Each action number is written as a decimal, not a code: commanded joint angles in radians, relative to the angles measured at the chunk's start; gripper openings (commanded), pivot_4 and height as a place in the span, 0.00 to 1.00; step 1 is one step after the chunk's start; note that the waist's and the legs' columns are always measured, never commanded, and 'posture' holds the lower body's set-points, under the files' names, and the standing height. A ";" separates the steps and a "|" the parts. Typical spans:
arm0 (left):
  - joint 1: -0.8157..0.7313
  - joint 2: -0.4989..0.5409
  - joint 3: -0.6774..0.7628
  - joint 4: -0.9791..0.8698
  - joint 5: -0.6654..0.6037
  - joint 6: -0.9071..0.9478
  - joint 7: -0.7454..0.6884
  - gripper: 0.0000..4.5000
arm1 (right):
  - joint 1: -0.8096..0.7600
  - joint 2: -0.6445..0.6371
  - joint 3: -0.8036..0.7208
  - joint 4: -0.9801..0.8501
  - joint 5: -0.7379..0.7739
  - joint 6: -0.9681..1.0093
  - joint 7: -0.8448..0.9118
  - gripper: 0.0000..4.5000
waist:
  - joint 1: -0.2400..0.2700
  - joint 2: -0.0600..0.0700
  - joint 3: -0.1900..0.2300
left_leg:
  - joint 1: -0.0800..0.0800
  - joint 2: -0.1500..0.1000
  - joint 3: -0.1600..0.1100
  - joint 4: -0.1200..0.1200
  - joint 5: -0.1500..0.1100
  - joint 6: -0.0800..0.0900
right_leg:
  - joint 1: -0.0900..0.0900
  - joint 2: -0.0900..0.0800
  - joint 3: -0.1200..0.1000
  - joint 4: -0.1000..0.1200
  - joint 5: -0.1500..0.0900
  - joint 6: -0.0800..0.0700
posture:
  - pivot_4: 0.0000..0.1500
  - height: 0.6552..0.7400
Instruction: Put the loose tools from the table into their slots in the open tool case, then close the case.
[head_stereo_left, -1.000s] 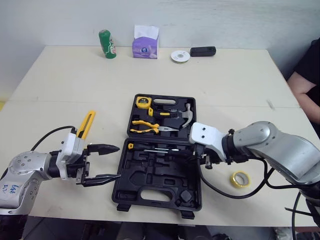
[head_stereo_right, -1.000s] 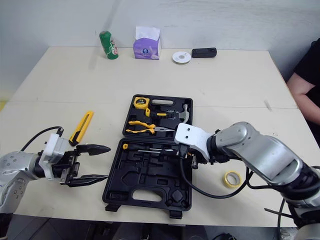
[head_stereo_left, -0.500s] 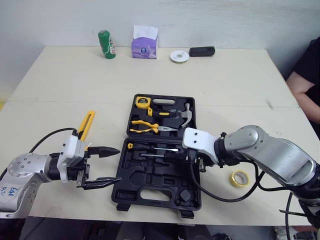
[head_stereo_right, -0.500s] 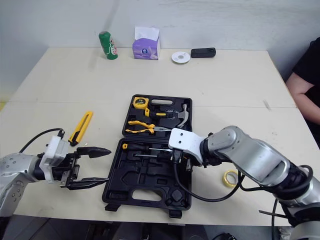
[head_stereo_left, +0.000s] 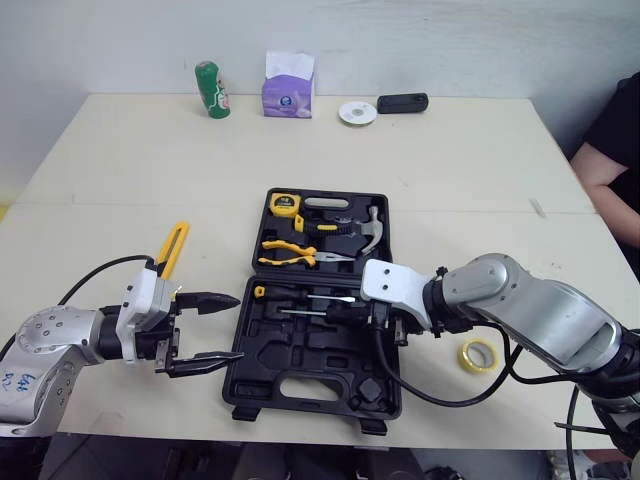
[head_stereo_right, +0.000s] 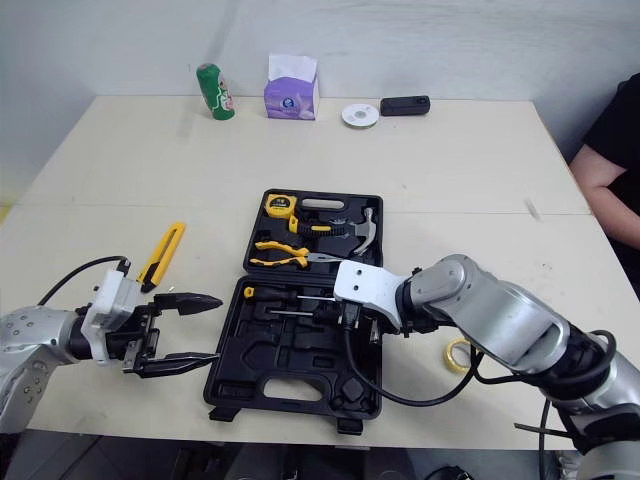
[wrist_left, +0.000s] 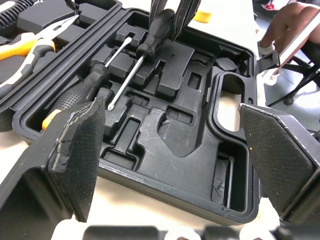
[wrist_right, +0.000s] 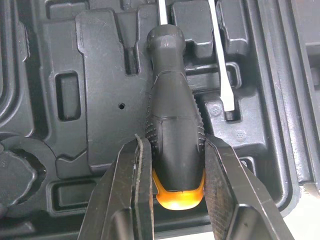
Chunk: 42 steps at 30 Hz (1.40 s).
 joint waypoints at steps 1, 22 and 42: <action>0.001 0.002 0.018 -0.031 -0.003 -0.006 0.007 1.00 | -0.010 -0.017 0.007 -0.005 -0.014 -0.012 0.018 0.32 | 0.000 0.000 0.000 | 0.000 0.000 0.000 0.000 0.000 0.000 | 0.000 0.000 0.000 0.000 0.000 0.000 | 1.00 1.00; 0.026 -0.019 0.024 0.030 0.009 -0.072 -0.003 1.00 | 0.302 -0.058 -0.454 0.067 0.197 -0.337 0.242 0.69 | 0.007 -0.001 0.000 | 0.000 -0.001 0.000 0.000 0.000 0.001 | 0.002 -0.001 -0.001 -0.002 0.000 0.000 | 1.00 1.00; -0.046 -0.033 -0.016 0.064 0.022 -0.075 -0.002 1.00 | 0.357 0.335 -0.243 0.379 -0.096 -0.849 0.161 0.02 | 0.004 -0.004 -0.001 | 0.004 -0.001 0.001 -0.001 0.001 0.001 | 0.002 0.000 0.000 0.002 0.000 0.000 | 1.00 1.00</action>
